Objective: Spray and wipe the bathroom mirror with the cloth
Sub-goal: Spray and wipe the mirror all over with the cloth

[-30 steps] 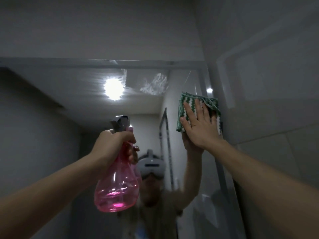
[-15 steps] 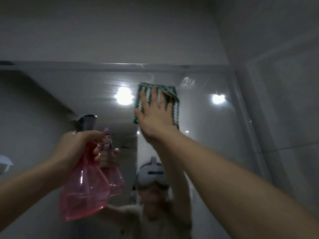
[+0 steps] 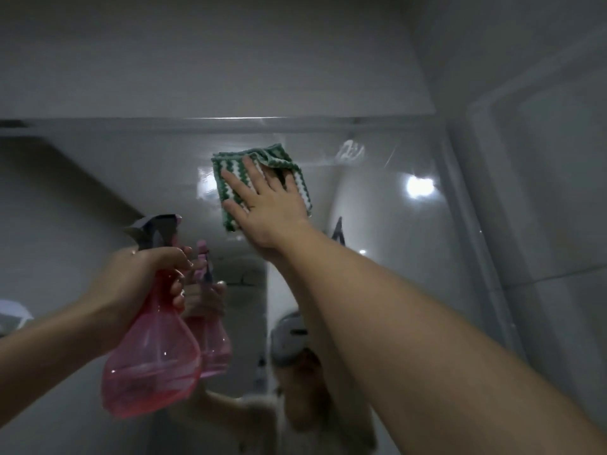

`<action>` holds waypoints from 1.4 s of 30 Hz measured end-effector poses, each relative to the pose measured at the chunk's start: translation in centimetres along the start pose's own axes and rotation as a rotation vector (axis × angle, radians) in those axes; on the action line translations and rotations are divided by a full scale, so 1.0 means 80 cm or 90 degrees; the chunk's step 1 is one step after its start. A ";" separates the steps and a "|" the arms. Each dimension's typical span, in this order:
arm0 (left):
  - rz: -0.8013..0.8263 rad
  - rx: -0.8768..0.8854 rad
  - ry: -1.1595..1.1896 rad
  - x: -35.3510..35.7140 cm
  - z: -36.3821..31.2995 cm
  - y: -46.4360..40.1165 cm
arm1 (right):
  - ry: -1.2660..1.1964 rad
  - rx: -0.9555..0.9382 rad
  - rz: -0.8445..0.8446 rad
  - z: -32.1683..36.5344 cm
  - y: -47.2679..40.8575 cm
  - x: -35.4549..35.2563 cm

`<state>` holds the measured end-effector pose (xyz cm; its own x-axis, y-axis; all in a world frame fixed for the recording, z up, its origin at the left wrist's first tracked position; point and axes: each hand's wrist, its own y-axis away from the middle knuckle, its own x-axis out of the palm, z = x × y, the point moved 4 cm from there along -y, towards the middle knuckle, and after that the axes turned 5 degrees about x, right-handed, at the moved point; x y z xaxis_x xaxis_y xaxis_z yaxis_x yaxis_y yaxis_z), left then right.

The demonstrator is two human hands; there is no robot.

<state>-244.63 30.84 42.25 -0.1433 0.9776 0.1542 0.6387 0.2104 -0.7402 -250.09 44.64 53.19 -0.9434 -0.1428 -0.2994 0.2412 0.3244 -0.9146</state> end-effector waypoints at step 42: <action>-0.015 0.085 -0.085 -0.020 -0.075 -0.045 | -0.058 0.125 -0.043 0.005 -0.036 -0.010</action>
<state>-242.19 28.54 48.59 -0.2612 0.9610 0.0905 0.5295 0.2211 -0.8190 -249.93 43.43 55.96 -0.9367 -0.2446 -0.2505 0.2257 0.1249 -0.9662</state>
